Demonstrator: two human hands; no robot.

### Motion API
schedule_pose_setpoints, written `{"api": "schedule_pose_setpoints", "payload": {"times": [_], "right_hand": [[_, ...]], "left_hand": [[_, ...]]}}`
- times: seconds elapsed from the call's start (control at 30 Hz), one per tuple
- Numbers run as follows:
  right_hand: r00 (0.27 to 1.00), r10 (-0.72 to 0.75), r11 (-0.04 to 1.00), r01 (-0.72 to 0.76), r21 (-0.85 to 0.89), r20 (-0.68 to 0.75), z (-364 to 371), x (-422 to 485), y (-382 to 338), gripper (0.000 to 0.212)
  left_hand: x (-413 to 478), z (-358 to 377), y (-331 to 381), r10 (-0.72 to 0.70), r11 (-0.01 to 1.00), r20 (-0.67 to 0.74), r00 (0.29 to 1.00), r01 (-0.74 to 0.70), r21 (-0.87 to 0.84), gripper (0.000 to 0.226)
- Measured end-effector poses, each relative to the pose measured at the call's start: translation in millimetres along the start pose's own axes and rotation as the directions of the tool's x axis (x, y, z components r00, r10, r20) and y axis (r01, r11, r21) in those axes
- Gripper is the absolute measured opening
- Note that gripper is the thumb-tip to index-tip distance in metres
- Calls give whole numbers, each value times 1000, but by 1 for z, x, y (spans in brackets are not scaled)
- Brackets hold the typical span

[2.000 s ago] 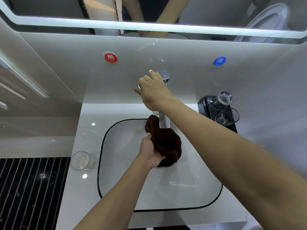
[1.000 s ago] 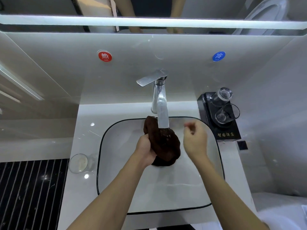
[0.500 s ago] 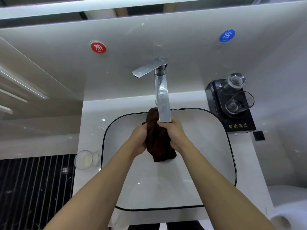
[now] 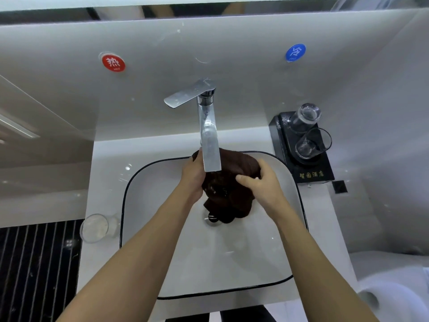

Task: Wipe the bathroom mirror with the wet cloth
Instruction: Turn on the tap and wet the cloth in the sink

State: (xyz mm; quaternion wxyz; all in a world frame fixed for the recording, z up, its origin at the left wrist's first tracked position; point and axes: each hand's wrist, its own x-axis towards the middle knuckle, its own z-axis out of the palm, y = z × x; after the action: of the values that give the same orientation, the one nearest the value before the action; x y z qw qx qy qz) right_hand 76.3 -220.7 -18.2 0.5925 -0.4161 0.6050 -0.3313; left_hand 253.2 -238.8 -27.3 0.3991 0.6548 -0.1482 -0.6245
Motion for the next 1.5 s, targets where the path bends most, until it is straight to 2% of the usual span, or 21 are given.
{"api": "schedule_pose_setpoints", "payload": {"times": [0.1, 0.27, 0.33, 0.4, 0.47, 0.53, 0.63, 0.67, 0.7, 0.77, 0.83, 0.87, 0.93, 1.07, 1.17, 1.23, 1.27, 1.33, 1.4, 1.43, 1.5], "right_hand": [[979, 101, 876, -172, 451, 178, 8, 9, -4, 54], [968, 116, 866, -209, 454, 225, 25, 22, -12, 40], [979, 90, 954, -138, 266, 184, 22, 25, -10, 23], [994, 25, 997, -17, -79, 105, 16, 27, -9, 20], [996, -55, 958, 73, -278, 71, 13, 27, -6, 27], [991, -11, 947, 54, -318, 136, 12, 26, 5, 35], [956, 136, 815, 42, -579, 261, 24, 26, 34, 89], [953, 141, 753, 73, -655, 269, 31, 26, 45, 93], [960, 124, 735, 83, -674, 253, 41, 24, 53, 81], [987, 62, 847, 26, -531, 148, 59, 20, 56, 31], [988, 152, 983, -149, -106, 21, 70, 21, 44, 21], [968, 251, 957, -248, 153, 0, 71, 24, 40, 27], [934, 345, 774, -337, 536, 89, 71, 26, 29, 36], [938, 256, 563, -340, 754, 232, 67, 25, 7, 50], [936, 155, 480, -352, 804, 317, 63, 25, 4, 57], [923, 166, 480, -383, 789, 348, 62, 22, 4, 79], [924, 204, 524, -382, 761, 323, 61, 20, 4, 76], [949, 241, 748, -314, 585, 201, 57, 19, 3, 48], [991, 133, 978, -128, 162, -20, 46, 17, 1, 30], [997, 24, 999, -27, -43, -67, 42, 17, 4, 30], [992, -94, 982, 78, -174, -87, 40, 13, 10, 24]], "left_hand": [[-10, -5, 2, -26, 997, 147, 989, 16, 70, 29], [-19, -33, -8, 25, 960, 138, 990, -63, 273, 18], [-15, -47, -8, 107, 940, 22, 994, -109, 323, 19], [-11, -57, -4, 188, 942, -86, 978, -155, 296, 22], [-11, -61, 5, 213, 951, -132, 968, -174, 257, 24], [-11, -60, 10, 203, 969, -151, 968, -175, 177, 27], [-14, -52, 15, 136, 988, -109, 985, -143, -58, 36], [-16, -51, 17, 98, 985, -75, 992, -108, -136, 38], [-19, -50, 19, 61, 976, -37, 997, -67, -209, 39], [-24, -55, 24, 33, 951, 12, 999, -28, -309, 37], [-26, -64, 28, 46, 919, -8, 999, -46, -391, 30], [-24, -70, 28, 49, 913, -53, 997, -66, -402, 26], [-25, -78, 20, 25, 935, -161, 987, -80, -346, 22], [-29, -67, -22, -153, 987, -192, 970, 138, -86, 29], [-31, -44, -48, -367, 918, 57, 928, 372, -140, 41], [-27, -26, -59, -307, 834, 342, 888, 424, -353, 51], [-26, -20, -58, -243, 791, 396, 885, 417, -448, 53], [-15, -13, -52, -158, 718, 403, 901, 385, -580, 50], [-9, -9, -43, -127, 681, 406, 905, 377, -628, 47], [-8, -9, -40, -133, 686, 391, 911, 370, -627, 46], [-4, -8, -41, -155, 731, 354, 923, 348, -588, 43]]}}
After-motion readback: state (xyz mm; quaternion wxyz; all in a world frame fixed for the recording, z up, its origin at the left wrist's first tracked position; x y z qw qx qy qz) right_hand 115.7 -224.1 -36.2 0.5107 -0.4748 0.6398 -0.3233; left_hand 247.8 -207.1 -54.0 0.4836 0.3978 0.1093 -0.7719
